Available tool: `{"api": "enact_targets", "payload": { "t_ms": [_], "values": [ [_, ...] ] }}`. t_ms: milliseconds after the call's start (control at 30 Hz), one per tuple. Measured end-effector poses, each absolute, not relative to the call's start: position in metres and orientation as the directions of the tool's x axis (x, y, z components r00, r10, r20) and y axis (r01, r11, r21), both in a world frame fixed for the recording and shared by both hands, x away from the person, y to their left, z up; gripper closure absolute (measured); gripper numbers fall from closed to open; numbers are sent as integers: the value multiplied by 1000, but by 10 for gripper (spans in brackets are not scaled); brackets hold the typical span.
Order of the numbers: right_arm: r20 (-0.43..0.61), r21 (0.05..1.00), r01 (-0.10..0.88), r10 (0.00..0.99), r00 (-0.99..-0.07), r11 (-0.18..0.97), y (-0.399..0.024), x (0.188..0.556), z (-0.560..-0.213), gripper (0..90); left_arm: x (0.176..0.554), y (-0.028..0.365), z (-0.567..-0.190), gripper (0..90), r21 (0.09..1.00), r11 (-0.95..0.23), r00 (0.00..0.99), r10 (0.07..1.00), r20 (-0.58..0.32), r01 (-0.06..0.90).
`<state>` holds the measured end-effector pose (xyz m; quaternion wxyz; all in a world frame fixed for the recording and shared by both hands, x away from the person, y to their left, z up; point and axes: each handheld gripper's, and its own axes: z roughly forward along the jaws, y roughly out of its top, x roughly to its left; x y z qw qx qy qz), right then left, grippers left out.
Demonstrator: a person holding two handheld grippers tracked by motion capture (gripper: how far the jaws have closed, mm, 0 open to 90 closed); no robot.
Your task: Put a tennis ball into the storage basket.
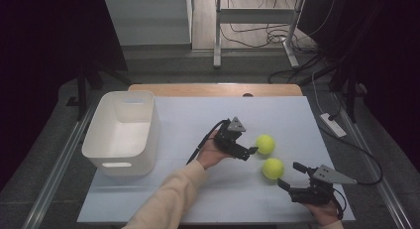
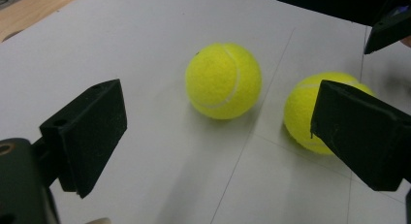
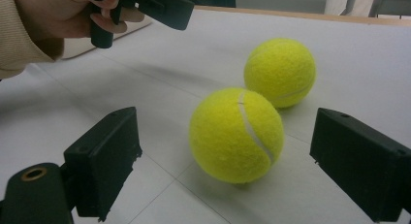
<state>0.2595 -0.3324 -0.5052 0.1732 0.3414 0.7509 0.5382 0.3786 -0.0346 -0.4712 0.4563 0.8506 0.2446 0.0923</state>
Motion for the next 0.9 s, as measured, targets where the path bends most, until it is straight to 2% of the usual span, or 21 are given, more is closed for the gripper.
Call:
{"api": "enact_targets", "payload": {
  "t_ms": [900],
  "values": [
    [116,927,329,698,-706,178,-333,261,-506,104,397,-64,-479,63,805,-477,873,478,-99,353]
  ]
}}
